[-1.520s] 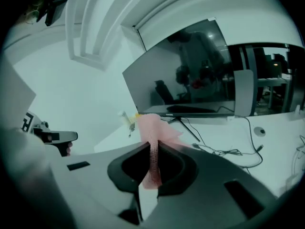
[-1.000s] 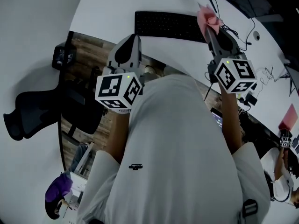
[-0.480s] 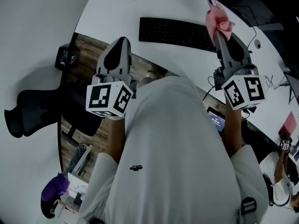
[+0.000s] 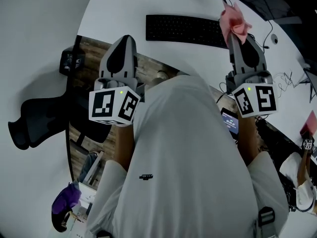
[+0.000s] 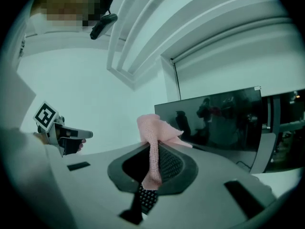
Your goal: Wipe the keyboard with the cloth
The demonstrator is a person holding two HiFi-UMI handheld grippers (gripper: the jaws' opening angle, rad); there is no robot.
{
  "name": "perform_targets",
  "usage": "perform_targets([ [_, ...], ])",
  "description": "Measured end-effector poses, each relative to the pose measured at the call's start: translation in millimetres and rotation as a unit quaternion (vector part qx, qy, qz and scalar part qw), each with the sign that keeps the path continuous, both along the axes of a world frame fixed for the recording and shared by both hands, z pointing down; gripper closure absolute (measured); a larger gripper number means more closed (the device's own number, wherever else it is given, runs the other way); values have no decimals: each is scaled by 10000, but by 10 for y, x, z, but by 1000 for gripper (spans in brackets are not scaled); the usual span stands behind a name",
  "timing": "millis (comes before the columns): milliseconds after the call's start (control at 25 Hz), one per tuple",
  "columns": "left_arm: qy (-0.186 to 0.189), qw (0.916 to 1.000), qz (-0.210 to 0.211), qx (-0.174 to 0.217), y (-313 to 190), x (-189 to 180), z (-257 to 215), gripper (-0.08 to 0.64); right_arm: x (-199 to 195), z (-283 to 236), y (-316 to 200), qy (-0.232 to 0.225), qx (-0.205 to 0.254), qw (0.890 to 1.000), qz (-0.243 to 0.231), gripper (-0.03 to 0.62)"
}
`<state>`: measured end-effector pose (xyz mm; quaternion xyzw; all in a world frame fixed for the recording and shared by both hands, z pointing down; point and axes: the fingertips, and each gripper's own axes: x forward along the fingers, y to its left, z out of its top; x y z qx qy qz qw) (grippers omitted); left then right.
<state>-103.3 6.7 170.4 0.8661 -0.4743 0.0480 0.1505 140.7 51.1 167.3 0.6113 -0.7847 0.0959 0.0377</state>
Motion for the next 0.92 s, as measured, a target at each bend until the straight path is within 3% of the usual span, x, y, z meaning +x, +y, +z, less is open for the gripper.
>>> perform_targets([
  [320,71,9998,130,-93,-17,203,-11,540,45,-114,34,111,-3,9997,-217,568],
  [920,136,9998,115,-73,33,133,23,540,-222,-41,3,180,-89,9983,-541,568],
])
